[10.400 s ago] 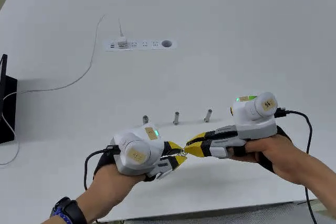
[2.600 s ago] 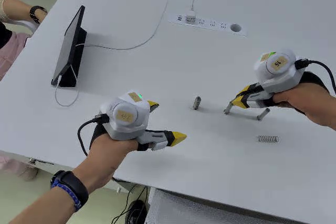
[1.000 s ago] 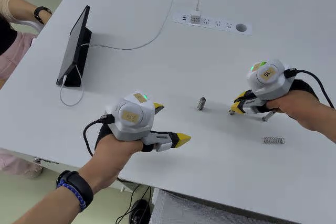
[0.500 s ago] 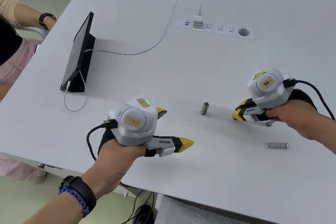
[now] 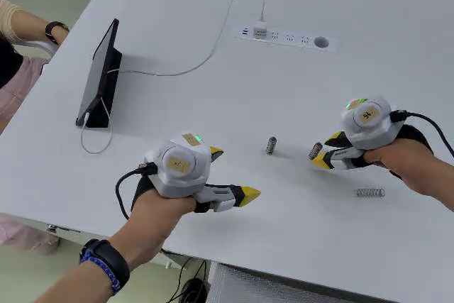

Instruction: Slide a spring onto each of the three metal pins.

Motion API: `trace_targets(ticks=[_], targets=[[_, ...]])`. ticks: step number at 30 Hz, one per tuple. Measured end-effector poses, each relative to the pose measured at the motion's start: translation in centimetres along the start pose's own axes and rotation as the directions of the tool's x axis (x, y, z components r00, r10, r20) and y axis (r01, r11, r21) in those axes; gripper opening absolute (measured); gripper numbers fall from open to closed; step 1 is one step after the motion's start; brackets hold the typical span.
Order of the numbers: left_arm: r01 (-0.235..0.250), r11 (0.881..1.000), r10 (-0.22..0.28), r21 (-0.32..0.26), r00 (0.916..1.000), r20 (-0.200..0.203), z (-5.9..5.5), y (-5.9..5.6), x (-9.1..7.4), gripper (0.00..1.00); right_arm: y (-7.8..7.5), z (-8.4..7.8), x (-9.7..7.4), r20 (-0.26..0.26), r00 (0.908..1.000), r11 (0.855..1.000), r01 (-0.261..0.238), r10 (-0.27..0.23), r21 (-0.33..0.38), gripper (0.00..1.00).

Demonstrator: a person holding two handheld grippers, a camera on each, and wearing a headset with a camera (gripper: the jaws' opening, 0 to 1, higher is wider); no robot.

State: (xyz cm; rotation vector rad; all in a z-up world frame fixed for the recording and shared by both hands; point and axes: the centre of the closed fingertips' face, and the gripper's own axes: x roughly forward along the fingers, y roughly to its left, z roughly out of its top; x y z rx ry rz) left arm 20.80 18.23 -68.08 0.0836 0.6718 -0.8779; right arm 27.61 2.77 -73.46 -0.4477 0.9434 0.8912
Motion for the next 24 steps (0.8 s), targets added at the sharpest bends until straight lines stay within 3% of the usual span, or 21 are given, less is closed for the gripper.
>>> trace_targets(ticks=[12, 24], targets=[[0.018, 1.000, -0.018, 0.007, 0.9998, -0.003, 0.1, -0.7, 0.4, 0.68, 1.4, -0.4, -1.9, 0.041, 0.9985, 0.999, 0.038, -0.038, -0.001, 0.47], [0.034, 0.999, -0.034, 0.000, 0.9994, -0.001, 0.2, -1.5, 0.8, 0.68, 1.5, -1.6, -2.1, 0.066, 0.9946, 0.996, 0.077, -0.080, 0.046, 0.52]])
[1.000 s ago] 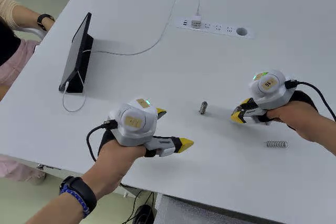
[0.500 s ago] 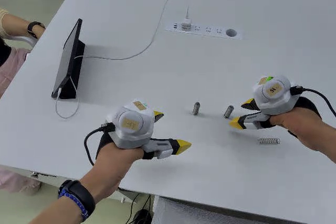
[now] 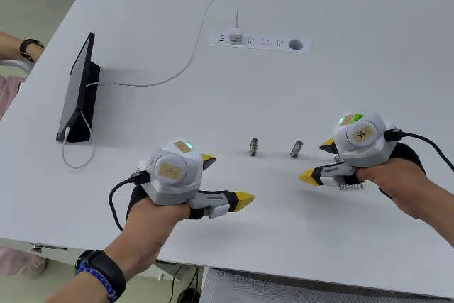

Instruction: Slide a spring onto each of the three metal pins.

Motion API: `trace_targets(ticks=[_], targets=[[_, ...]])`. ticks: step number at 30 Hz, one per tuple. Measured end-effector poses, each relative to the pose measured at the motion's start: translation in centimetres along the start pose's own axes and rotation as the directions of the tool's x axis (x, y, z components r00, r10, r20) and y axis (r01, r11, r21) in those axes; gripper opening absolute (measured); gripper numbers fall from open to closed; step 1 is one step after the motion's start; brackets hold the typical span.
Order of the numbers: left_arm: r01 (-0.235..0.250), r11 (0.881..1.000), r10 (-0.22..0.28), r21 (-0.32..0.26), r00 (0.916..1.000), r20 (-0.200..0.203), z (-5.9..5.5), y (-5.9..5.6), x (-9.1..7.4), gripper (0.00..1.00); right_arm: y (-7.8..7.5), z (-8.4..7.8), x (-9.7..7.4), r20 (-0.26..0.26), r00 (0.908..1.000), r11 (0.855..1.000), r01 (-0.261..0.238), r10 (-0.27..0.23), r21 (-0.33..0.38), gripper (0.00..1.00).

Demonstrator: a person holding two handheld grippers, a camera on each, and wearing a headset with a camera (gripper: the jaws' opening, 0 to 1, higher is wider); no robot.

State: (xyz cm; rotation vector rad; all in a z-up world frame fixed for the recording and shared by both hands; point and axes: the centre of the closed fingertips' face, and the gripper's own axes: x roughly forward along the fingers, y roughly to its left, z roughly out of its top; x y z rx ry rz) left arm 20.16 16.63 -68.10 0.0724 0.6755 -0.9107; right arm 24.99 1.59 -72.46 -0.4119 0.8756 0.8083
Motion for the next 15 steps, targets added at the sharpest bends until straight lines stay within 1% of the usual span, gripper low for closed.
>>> trace_targets(ticks=[3, 9, 11, 15], targets=[[0.002, 1.000, -0.002, -0.003, 1.0000, 0.002, 0.0, -0.1, 0.1, 0.68, -0.1, -0.1, -0.3, 0.012, 0.9997, 0.999, 0.023, -0.023, 0.026, 0.54], [0.007, 1.000, -0.007, -0.002, 1.0000, -0.001, 0.0, -0.4, 0.1, 0.68, 0.3, -0.1, -1.0, 0.046, 0.9977, 0.997, 0.046, -0.049, 0.057, 0.55], [0.009, 1.000, -0.009, -0.004, 1.0000, -0.001, 0.0, -0.5, 0.1, 0.68, 0.4, 0.0, -1.4, 0.067, 0.9958, 0.995, 0.056, -0.062, 0.088, 0.56], [0.010, 1.000, -0.010, -0.003, 0.9999, -0.004, 0.1, -0.5, 0.1, 0.68, 0.7, -0.1, -2.1, 0.101, 0.9923, 0.988, 0.057, -0.072, 0.141, 0.58]])
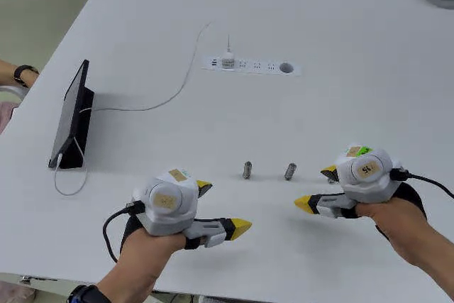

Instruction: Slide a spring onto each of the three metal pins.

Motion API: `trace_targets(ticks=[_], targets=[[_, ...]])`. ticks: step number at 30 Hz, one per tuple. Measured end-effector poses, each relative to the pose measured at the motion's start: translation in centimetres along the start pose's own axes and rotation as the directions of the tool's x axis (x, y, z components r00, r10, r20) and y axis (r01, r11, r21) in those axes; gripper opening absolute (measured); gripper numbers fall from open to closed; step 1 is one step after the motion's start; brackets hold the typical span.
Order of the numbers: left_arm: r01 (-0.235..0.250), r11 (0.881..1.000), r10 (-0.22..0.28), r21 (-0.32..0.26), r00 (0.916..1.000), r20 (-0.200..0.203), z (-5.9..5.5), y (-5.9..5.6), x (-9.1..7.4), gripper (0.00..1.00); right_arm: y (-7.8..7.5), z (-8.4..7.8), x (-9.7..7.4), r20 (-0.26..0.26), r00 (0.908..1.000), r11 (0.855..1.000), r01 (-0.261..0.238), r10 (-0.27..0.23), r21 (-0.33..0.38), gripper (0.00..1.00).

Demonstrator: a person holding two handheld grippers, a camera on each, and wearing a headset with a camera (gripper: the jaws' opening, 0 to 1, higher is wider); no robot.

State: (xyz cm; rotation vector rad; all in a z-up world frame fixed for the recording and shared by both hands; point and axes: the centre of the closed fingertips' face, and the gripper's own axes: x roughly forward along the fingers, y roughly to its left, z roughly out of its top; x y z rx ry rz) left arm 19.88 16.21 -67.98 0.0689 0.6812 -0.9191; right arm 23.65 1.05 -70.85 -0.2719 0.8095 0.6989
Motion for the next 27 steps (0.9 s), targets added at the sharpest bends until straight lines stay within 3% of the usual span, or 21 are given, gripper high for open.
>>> trace_targets(ticks=[6, 17, 27], targets=[[0.000, 1.000, 0.000, -0.002, 1.0000, 0.006, 0.4, 0.2, 0.3, 0.68, 0.3, -0.6, -1.0, 0.035, 0.9991, 0.996, 0.021, -0.024, 0.082, 0.60], [0.013, 1.000, -0.013, 0.014, 0.9999, -0.009, 0.5, 0.1, 0.8, 0.69, 1.4, -2.8, -1.8, 0.042, 0.9987, 0.989, 0.023, -0.029, 0.148, 0.64], [0.014, 1.000, -0.014, 0.019, 0.9999, -0.010, 1.0, 0.0, 1.3, 0.69, 1.1, -4.5, -4.0, 0.072, 0.9952, 0.979, 0.051, -0.066, 0.199, 0.68]])
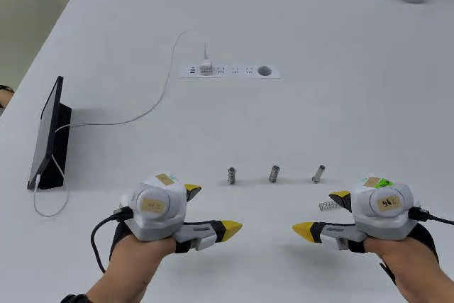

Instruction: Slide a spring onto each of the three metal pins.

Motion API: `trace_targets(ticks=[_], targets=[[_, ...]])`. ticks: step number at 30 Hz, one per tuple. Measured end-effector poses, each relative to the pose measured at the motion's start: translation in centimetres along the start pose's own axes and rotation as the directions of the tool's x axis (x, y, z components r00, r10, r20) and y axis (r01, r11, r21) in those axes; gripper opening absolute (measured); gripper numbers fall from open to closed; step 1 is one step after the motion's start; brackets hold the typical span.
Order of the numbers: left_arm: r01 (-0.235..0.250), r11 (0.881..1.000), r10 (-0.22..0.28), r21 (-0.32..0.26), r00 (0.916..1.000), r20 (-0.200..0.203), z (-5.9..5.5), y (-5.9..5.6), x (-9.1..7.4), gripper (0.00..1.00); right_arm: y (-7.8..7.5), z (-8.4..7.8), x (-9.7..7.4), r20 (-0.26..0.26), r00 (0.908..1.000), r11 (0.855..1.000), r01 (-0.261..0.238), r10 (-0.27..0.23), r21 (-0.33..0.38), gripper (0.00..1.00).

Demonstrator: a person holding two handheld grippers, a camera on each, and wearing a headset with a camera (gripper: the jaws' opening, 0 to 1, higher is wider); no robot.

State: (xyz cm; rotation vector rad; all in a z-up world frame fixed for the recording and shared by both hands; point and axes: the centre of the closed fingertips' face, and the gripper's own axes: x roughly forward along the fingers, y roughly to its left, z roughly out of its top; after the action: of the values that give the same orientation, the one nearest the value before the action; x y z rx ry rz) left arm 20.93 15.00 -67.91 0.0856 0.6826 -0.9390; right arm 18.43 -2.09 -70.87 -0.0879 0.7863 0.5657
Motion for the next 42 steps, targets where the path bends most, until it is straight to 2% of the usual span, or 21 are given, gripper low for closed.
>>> trace_targets(ticks=[12, 22, 42], targets=[[0.024, 1.000, -0.024, 0.010, 0.9996, -0.014, 0.2, -1.4, 1.5, 0.69, -0.9, -1.3, -2.5, 0.033, 0.9991, 0.998, 0.025, -0.026, 0.052, 0.74], [0.062, 0.998, -0.061, 0.033, 0.9977, -0.028, 0.7, -3.0, 3.2, 0.69, -2.2, -2.6, -4.5, 0.055, 0.9964, 0.994, 0.059, -0.064, 0.094, 0.76], [0.156, 0.983, -0.149, 0.098, 0.9858, -0.077, 1.9, -6.8, 7.4, 0.71, -3.7, -4.3, -7.1, 0.068, 0.9936, 0.988, 0.080, -0.090, 0.132, 0.79]])
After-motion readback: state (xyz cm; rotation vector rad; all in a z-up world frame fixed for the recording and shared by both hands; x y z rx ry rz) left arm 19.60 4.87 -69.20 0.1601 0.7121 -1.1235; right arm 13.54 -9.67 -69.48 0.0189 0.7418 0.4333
